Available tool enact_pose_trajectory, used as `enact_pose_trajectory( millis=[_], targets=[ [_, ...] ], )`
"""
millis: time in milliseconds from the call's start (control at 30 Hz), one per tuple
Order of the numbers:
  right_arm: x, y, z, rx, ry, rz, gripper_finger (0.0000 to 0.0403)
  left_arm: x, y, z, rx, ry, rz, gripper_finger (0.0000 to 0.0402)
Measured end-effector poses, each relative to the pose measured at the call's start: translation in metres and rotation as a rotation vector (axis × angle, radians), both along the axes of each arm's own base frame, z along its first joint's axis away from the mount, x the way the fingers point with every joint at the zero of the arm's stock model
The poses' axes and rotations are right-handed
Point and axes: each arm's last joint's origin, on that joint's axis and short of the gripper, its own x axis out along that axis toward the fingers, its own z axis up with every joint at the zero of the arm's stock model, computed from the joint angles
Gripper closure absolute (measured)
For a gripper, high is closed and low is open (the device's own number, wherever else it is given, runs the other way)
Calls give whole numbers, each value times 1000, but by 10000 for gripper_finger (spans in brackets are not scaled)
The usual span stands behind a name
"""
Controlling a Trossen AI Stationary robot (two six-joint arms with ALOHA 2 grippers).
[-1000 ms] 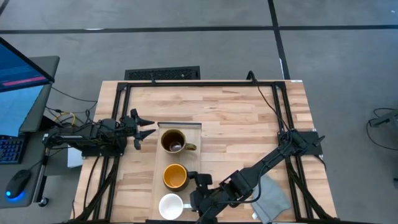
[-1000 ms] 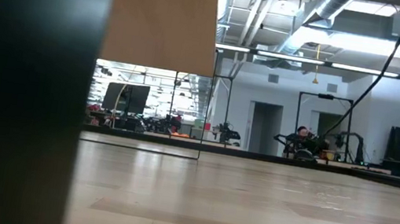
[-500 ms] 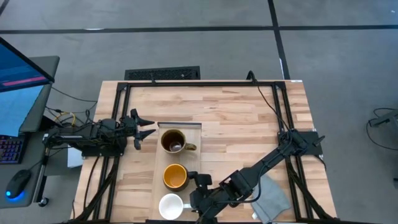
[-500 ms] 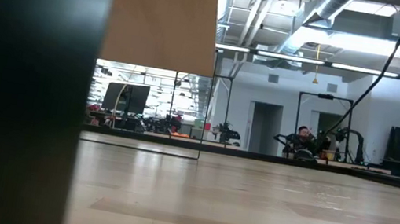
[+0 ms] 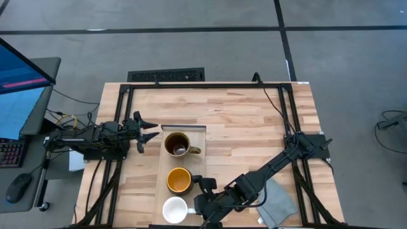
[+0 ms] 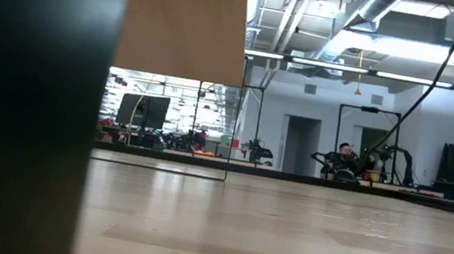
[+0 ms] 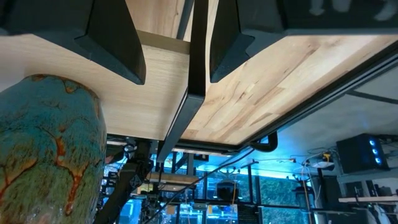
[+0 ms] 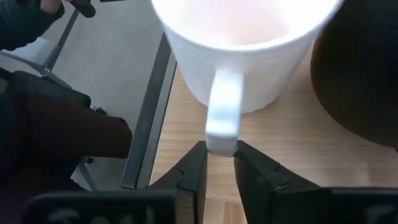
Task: Stack small to large cups/mugs on shelf
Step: Put the white mug on the shelf
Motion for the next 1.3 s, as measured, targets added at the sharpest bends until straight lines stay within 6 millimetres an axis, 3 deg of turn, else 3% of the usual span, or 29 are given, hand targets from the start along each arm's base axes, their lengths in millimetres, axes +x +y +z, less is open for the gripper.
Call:
enact_pose_trajectory(
  millis=[300,1300],
  targets=[
    [0,0,0,0,0,0,323,0,0,0,0,0,0,232],
    [-9,1,5,-17,14,20,324,0,0,0,5,2,0,232]
  ],
)
